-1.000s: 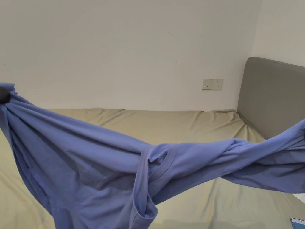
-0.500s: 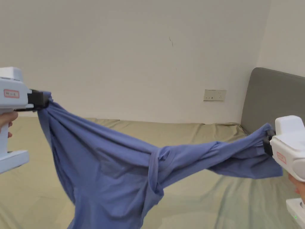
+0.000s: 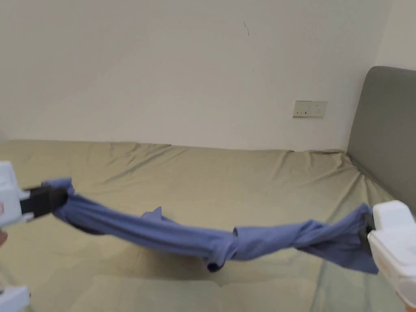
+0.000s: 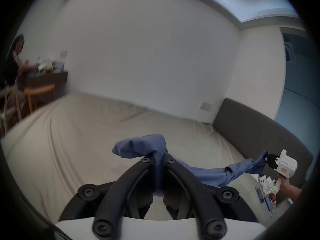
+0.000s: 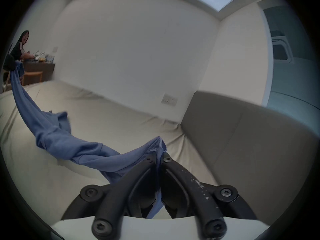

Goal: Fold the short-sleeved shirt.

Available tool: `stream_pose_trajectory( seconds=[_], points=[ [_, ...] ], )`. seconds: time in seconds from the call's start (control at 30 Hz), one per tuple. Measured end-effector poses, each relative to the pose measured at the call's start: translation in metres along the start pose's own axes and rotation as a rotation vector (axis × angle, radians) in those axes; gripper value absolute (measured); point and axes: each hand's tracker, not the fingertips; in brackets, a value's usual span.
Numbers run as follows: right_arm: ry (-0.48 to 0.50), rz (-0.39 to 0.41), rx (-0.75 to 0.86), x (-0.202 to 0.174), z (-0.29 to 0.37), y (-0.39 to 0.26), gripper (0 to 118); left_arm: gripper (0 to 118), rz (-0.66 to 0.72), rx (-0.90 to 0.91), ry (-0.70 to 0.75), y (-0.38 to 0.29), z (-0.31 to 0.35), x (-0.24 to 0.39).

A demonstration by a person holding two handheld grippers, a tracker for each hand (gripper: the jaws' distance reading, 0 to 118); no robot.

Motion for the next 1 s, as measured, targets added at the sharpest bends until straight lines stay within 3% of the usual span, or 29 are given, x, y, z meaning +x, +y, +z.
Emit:
stream_pose_trajectory(
  seconds=[0.07,0.13,0.23,0.33,0.43,0.53,0.67,0.77,0.83,0.87,0.9,0.93,0.97,1.0],
  points=[
    [0.033,-0.01,-0.027,-0.018,0.009,-0.044,4,8,0.066,-0.089,0.003,-0.061,-0.001,-0.02],
    [0.05,0.044,-0.064,-0.032,0.023,-0.074,4,8,0.094,-0.136,0.013,-0.11,0.007,-0.033],
    [0.074,0.028,-0.049,-0.033,0.055,-0.1,4,8,0.148,-0.16,0.003,-0.152,0.029,-0.045],
    [0.094,0.009,-0.029,-0.021,0.083,-0.108,4,8,0.191,-0.15,-0.021,-0.161,0.052,-0.049],
    [0.096,0.015,-0.002,-0.012,0.112,-0.105,4,8,0.141,-0.149,-0.03,-0.161,0.074,-0.043],
    [0.122,0.122,0.055,-0.007,0.136,-0.106,4,8,0.086,-0.142,-0.052,-0.155,0.096,-0.039],
    [0.159,0.142,0.03,-0.005,0.164,-0.132,4,8,0.099,-0.163,-0.059,-0.16,0.123,-0.045],
    [0.195,0.238,0.003,-0.007,0.176,-0.157,5,10,0.059,-0.215,-0.043,-0.175,0.137,-0.048],
    [0.258,0.226,-0.059,-0.008,0.177,-0.172,5,12,0.051,-0.291,-0.05,-0.19,0.139,-0.051],
    [0.269,0.221,-0.076,-0.009,0.177,-0.181,6,17,0.046,-0.315,-0.011,-0.199,0.141,-0.048],
    [0.284,0.224,-0.119,-0.008,0.176,-0.187,9,32,0.055,-0.342,0.023,-0.204,0.143,-0.051],
    [0.277,0.212,-0.143,-0.009,0.178,-0.192,16,66,0.071,-0.354,0.037,-0.211,0.146,-0.053],
    [0.265,0.197,-0.138,-0.007,0.182,-0.197,32,84,0.094,-0.339,0.033,-0.215,0.153,-0.056],
    [0.269,0.172,-0.177,-0.003,0.185,-0.199,56,96,0.124,-0.338,0.028,-0.221,0.158,-0.063]
  ],
)
